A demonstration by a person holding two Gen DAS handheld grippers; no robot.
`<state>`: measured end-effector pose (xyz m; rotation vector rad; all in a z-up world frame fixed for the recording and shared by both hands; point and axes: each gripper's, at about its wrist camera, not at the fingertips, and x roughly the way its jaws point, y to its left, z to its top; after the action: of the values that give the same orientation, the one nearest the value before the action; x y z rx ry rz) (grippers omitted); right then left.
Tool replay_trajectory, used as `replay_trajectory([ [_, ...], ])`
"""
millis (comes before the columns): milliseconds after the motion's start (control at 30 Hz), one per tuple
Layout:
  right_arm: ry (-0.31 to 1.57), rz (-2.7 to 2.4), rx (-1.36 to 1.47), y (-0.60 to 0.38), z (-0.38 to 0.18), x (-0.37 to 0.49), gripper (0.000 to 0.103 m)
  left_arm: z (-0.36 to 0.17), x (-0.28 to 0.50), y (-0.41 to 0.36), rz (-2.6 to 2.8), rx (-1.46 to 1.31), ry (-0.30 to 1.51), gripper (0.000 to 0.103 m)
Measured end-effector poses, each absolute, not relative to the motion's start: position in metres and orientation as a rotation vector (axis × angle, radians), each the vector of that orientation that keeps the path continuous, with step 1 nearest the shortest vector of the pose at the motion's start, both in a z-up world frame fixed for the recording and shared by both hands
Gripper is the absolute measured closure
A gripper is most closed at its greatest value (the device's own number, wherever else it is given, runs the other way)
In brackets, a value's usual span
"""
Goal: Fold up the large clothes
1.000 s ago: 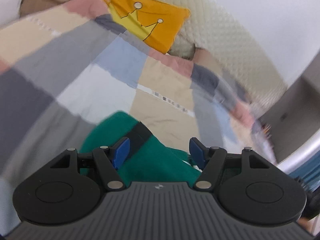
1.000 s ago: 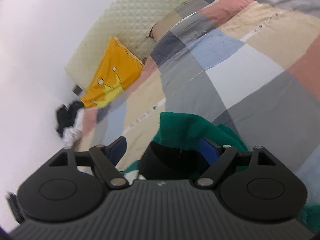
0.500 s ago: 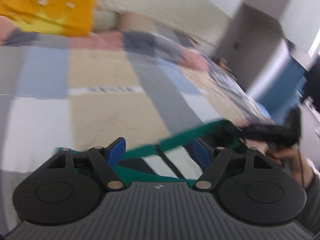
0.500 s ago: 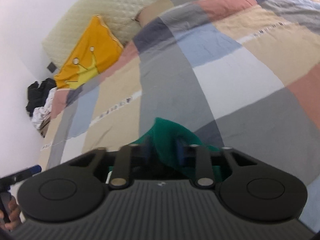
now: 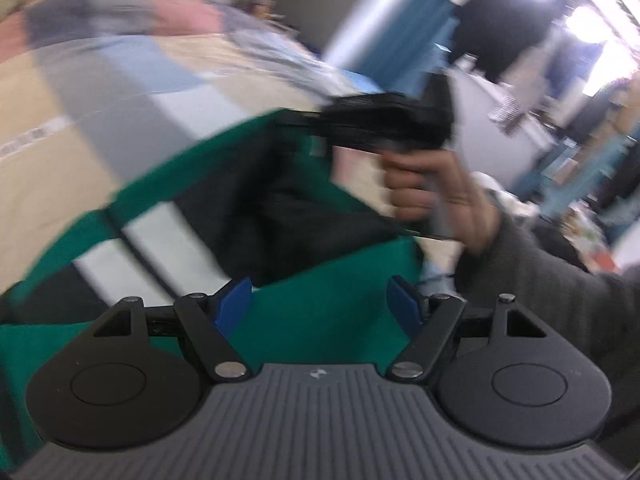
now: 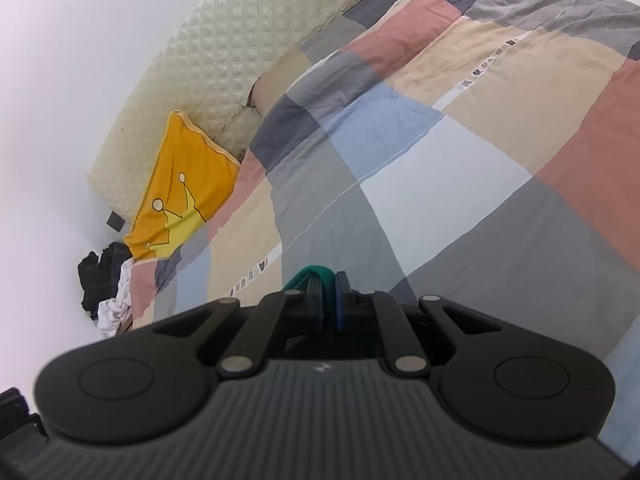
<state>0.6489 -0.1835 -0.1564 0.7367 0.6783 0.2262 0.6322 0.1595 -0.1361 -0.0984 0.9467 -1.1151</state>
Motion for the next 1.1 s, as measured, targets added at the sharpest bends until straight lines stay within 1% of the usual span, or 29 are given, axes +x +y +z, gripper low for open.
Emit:
replay_trajectory([
  [167, 0.682, 0.237, 0.762, -0.188, -0.16, 0.648, 0.094, -0.141, 0.621, 0.129, -1.057, 0.009, 0.973, 0.024],
  [233, 0.687, 0.235, 0.762, -0.19, -0.162, 0.649, 0.094, -0.145, 0.625, 0.115, -0.997, 0.051, 0.98, 0.026],
  [300, 0.695, 0.233, 0.775, -0.191, -0.166, 0.65, 0.094, -0.148, 0.623, 0.104, -0.938, 0.104, 0.999, 0.053],
  [333, 0.699, 0.232, 0.786, -0.193, -0.168, 0.651, 0.094, -0.149, 0.623, 0.098, -0.91, 0.134, 1.011, 0.076],
  [367, 0.704, 0.232, 0.801, -0.194, -0.17, 0.651, 0.094, -0.15, 0.621, 0.096, -0.887, 0.156, 1.02, 0.087],
  [433, 0.706, 0.235, 0.818, -0.196, -0.172, 0.651, 0.094, -0.145, 0.609, 0.096, -0.873, 0.182, 1.008, 0.093],
  [500, 0.7, 0.241, 0.82, -0.196, -0.17, 0.649, 0.094, -0.137, 0.599, 0.097, -0.813, 0.17, 0.993, 0.095],
  [667, 0.674, 0.251, 0.844, -0.203, -0.165, 0.643, 0.094, -0.103, 0.583, 0.123, -0.585, 0.013, 0.895, 0.096],
  [833, 0.637, 0.232, 0.881, -0.212, -0.16, 0.636, 0.094, -0.08, 0.592, 0.163, -0.34, -0.147, 0.785, 0.097],
  [933, 0.622, 0.197, 0.91, -0.221, -0.162, 0.638, 0.094, -0.083, 0.611, 0.178, -0.214, -0.194, 0.772, 0.097],
  [1033, 0.631, 0.156, 0.886, -0.221, -0.168, 0.644, 0.096, -0.105, 0.635, 0.18, -0.13, -0.187, 0.788, 0.097],
  [1067, 0.637, 0.141, 0.879, -0.221, -0.171, 0.646, 0.097, -0.113, 0.642, 0.18, -0.11, -0.183, 0.796, 0.097],
  [1100, 0.64, 0.115, 0.861, -0.221, -0.176, 0.649, 0.1, -0.122, 0.649, 0.181, -0.089, -0.183, 0.812, 0.097],
])
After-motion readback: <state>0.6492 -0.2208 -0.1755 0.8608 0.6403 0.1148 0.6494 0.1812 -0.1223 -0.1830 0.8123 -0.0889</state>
